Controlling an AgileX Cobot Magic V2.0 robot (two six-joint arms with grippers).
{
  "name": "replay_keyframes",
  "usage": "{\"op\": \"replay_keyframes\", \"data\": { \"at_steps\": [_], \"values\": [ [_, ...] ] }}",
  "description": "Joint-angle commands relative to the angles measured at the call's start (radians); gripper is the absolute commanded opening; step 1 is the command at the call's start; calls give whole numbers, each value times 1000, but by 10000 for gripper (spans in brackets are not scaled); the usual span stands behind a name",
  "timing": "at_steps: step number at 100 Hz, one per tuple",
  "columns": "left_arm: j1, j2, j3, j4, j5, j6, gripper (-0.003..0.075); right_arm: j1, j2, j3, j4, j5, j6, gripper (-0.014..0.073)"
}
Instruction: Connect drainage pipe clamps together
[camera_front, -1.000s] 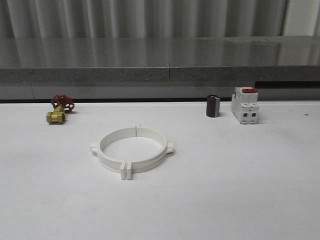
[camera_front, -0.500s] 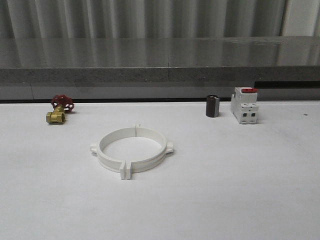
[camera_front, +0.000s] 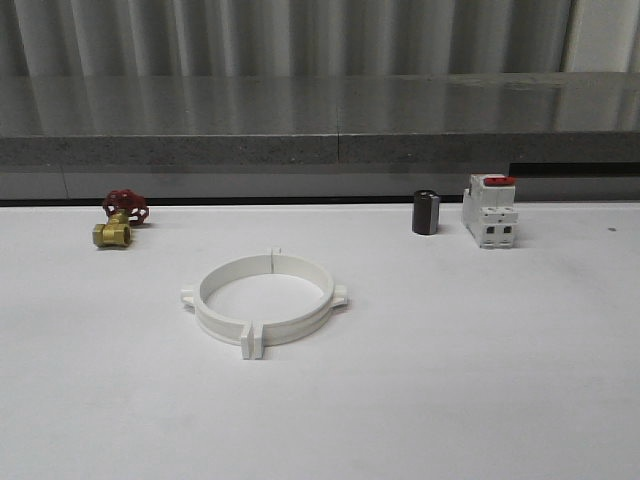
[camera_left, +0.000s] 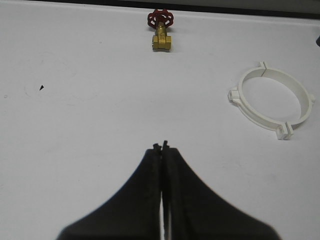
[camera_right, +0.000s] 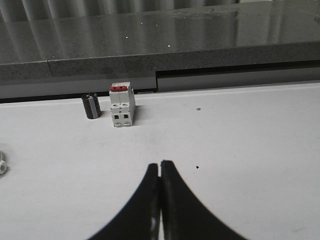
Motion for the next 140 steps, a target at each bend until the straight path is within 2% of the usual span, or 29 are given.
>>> {"op": "replay_keyframes", "data": {
  "at_steps": [1, 101, 113, 127, 140],
  "values": [
    [0, 5, -27, 3, -66, -1, -20, -5, -16, -15, 2, -90, -10, -68],
    [0, 5, -27, 3, -73, -1, -20, -5, -16, -15, 1, -89, -10, -68],
    [0, -7, -18, 16, -146, -1, -20, -5, -16, -15, 1, -89, -10, -68],
    [5, -72, 48, 26, -299, -1, -20, -5, -16, -15, 1, -89, -10, -68],
    [58, -153, 150, 26, -418, -1, -20, -5, -16, -15, 1, -89, -10, -68]
  ]
}}
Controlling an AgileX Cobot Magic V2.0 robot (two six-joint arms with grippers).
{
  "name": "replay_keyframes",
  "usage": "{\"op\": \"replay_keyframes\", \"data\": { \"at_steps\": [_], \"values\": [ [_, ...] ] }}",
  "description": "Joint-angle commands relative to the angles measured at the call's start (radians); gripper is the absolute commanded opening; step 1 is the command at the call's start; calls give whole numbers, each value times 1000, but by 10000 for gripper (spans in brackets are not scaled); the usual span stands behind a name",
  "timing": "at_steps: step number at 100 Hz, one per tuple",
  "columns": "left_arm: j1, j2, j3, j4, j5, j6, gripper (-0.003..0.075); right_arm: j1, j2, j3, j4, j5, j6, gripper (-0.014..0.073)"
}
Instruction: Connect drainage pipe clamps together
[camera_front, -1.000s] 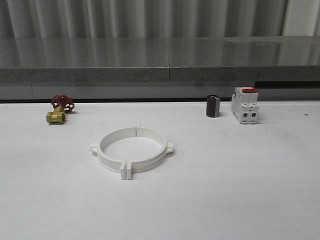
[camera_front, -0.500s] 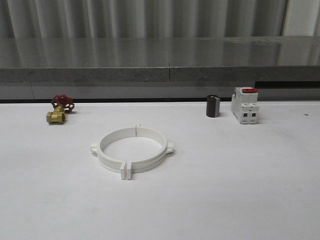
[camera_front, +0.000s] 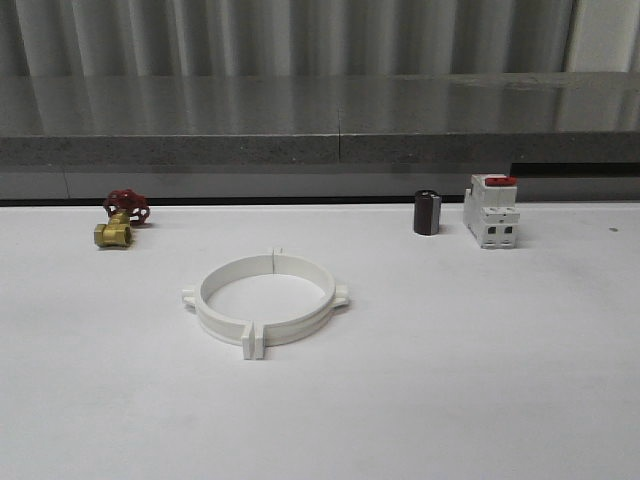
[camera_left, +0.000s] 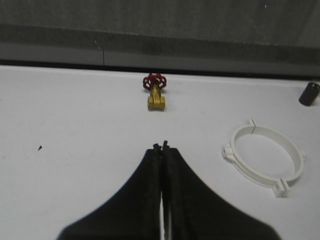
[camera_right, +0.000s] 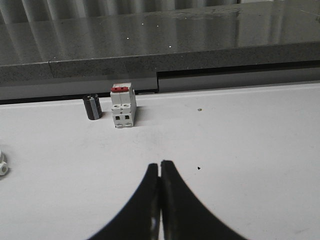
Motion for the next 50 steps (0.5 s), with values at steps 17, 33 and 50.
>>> {"op": "replay_keyframes", "data": {
  "at_steps": [17, 33, 50],
  "values": [
    [109, -169, 154, 5, -219, -1, -20, -5, -16, -15, -3, -86, -10, -68],
    [121, -300, 266, -3, -254, 29, -20, -5, -16, -15, -3, -86, -10, -68],
    [121, -358, 325, -57, -268, 109, -20, -5, -16, -15, -3, -85, -10, -68]
  ]
}}
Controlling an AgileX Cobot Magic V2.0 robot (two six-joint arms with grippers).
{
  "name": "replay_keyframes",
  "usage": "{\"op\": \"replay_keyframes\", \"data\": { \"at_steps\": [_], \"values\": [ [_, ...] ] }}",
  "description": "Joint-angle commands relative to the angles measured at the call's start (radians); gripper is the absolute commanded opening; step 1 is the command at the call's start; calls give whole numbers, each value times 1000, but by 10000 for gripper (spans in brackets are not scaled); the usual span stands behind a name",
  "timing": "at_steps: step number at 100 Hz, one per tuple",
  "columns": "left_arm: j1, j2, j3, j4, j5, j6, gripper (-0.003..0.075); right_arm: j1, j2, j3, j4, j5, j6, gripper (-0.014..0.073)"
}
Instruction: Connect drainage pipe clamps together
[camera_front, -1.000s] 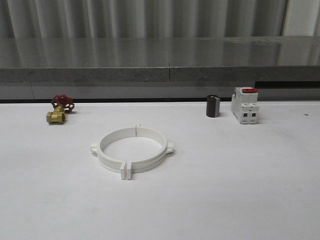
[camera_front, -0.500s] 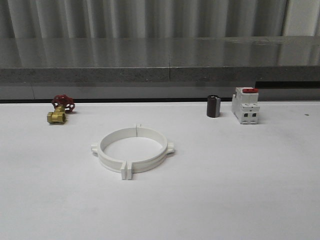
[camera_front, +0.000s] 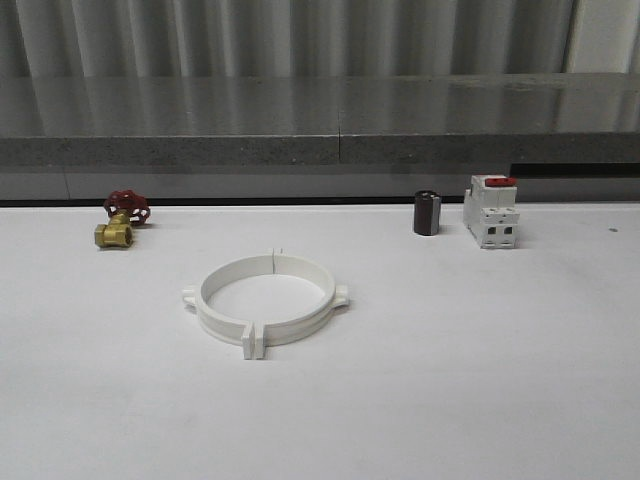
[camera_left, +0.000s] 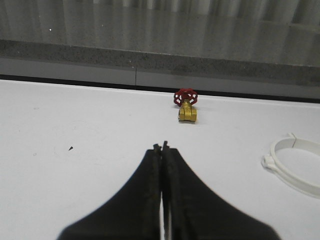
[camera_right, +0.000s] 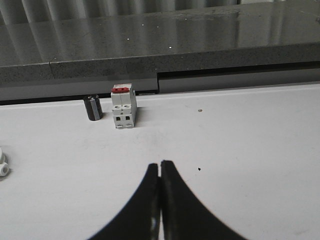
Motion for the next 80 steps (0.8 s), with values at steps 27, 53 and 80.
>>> {"op": "replay_keyframes", "data": {
  "at_steps": [27, 53, 80],
  "values": [
    [3, -28, 1, -42, -138, 103, -20, -5, -14, -15, -3, -82, -10, -68],
    [3, -28, 84, -59, -270, 103, -20, -5, -14, -15, -3, -82, -10, -68],
    [3, -28, 84, -59, -282, 103, -20, -5, -14, -15, -3, -82, -10, -68]
  ]
}}
